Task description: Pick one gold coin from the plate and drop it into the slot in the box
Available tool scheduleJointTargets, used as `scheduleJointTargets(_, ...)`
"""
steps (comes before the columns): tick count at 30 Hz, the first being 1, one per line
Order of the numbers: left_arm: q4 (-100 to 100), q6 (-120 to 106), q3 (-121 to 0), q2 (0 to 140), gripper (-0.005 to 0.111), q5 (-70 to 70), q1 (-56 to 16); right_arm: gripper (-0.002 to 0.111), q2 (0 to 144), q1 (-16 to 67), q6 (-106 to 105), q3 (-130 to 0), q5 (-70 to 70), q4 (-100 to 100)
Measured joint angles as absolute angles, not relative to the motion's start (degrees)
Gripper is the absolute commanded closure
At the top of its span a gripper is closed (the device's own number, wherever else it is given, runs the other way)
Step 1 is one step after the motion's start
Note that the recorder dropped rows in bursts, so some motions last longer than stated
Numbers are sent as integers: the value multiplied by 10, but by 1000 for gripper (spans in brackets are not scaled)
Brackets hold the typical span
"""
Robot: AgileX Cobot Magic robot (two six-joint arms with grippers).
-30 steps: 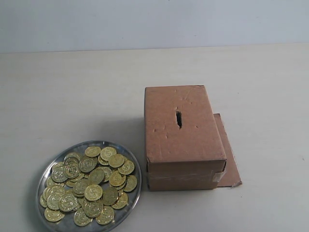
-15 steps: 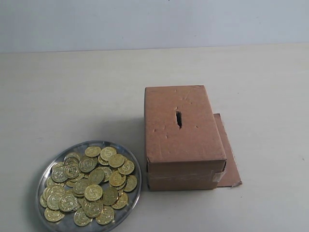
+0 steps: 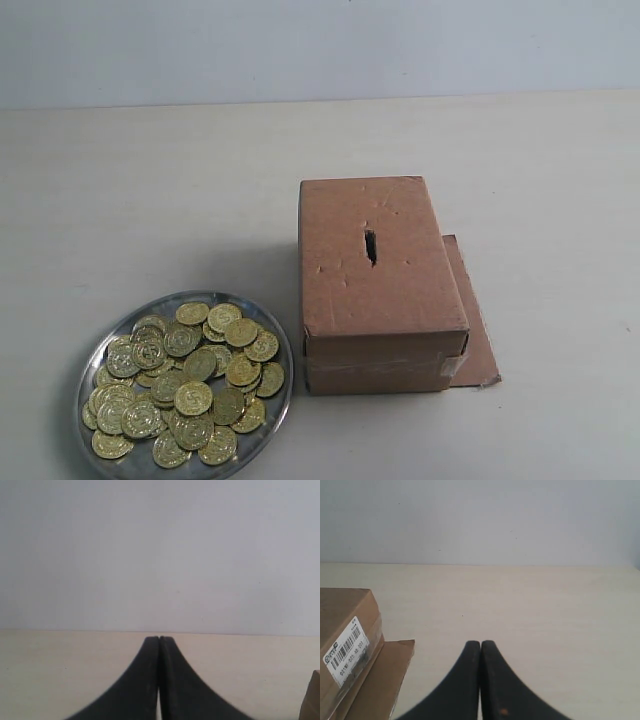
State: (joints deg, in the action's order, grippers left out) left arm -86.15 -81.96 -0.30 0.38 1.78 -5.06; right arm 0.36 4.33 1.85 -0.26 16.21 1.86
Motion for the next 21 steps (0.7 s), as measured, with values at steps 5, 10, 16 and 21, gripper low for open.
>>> scheduleJointTargets(5, -853, -819, -9, 4, 106, 7, -51, 108, 4, 43, 18, -3, 163, 19)
scheduleJointTargets(10, -661, -633, -9, 4, 106, -8, -51, 108, 4, 43, 18, -3, 163, 19)
scheduleJointTargets(16, -291, -240, -2, 4, 106, -20, -51, 108, 4, 43, 18, -3, 163, 19)
scheduleJointTargets(21, -171, -134, -2, 4, 106, 48, -51, 108, 4, 43, 18, -3, 163, 19)
